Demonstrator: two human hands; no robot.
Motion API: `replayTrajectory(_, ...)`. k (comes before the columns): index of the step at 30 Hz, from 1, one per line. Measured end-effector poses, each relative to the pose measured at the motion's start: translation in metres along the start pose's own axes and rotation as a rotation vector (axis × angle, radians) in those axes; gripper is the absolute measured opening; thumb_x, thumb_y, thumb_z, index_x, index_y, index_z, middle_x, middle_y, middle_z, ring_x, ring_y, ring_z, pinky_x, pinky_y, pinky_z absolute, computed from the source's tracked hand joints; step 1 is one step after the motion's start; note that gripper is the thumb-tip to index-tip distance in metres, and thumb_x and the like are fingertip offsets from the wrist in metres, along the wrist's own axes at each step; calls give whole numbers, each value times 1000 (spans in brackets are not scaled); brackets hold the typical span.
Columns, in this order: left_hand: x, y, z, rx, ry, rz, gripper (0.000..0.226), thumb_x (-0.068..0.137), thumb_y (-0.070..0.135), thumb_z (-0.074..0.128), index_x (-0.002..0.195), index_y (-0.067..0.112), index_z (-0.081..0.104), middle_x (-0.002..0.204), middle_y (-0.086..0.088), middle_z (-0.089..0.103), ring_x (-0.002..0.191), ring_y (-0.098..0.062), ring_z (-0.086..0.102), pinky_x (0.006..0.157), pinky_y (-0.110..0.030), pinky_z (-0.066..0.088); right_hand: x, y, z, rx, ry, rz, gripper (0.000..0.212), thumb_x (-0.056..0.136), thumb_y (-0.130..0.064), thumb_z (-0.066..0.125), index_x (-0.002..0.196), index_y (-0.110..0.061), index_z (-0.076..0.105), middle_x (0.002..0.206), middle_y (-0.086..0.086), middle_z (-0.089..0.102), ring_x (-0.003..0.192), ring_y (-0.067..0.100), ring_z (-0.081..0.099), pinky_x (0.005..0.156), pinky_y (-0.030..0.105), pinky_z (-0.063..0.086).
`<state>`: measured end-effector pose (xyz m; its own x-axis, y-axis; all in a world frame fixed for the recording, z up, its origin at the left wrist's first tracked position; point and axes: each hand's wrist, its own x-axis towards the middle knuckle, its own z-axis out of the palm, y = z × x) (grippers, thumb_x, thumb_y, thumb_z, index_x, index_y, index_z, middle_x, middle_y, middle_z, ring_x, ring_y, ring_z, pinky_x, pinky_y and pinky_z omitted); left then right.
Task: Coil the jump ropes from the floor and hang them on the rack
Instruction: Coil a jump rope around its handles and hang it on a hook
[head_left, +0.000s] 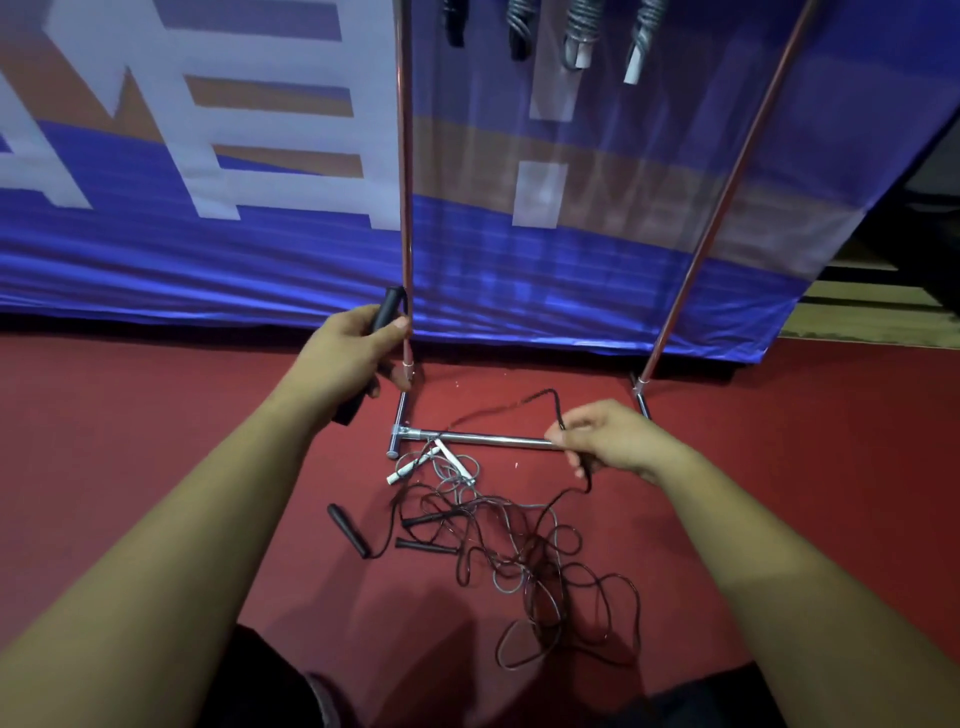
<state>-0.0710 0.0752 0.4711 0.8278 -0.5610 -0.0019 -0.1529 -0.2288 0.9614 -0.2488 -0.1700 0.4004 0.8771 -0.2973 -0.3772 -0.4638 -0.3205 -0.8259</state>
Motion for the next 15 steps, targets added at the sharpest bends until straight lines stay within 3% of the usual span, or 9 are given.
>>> replayTrajectory(3, -9, 4, 14, -138, -169, -26, 16, 101, 18, 55, 113, 8, 61, 111, -3, 74, 56, -20, 67, 37, -18, 35, -16, -35, 16, -58, -102, -195, 23, 94, -20, 65, 99, 1, 71, 53, -3, 45, 50, 12, 42, 54, 28, 47)
replayTrajectory(5, -19, 7, 30, -129, -320, -36, 18, 101, 19, 53, 114, 7, 59, 108, -2, 75, 53, -20, 65, 35, -18, 34, -25, -49, 27, -42, -175, -298, 19, 94, -21, 65, 97, -4, 74, 52, 0, 42, 49, 13, 39, 52, 27, 43)
replayTrajectory(7, -25, 7, 39, 36, -493, -23, 20, 102, 29, 51, 104, 10, 60, 82, 0, 75, 44, -15, 59, 37, -19, 36, -28, -57, 31, 27, -128, -362, 12, 94, -17, 65, 89, -11, 74, 53, 5, 43, 47, 13, 40, 52, 26, 43)
replayTrajectory(9, -26, 6, 39, 221, -577, 12, 30, 99, 40, 55, 86, 13, 56, 55, 0, 59, 39, -13, 48, 40, -20, 36, -25, -58, 26, 76, -55, -372, 10, 92, -14, 68, 83, -11, 70, 56, 7, 50, 48, 13, 47, 55, 25, 46)
replayTrajectory(11, -24, 5, 38, 208, -513, 36, 30, 95, 38, 63, 84, 12, 53, 50, -3, 48, 39, -14, 41, 40, -20, 33, -20, -49, 20, -3, -90, -346, 9, 91, -13, 69, 84, -7, 69, 64, 4, 63, 58, 10, 58, 65, 22, 49)
replayTrajectory(15, -14, 10, 29, -306, -193, 12, 16, 96, 15, 62, 84, 14, 51, 52, 0, 41, 37, -10, 34, 34, -17, 25, 0, -1, 9, -442, -233, -60, 14, 89, -14, 69, 78, -22, 71, 87, -1, 75, 73, 0, 62, 85, 24, 49)
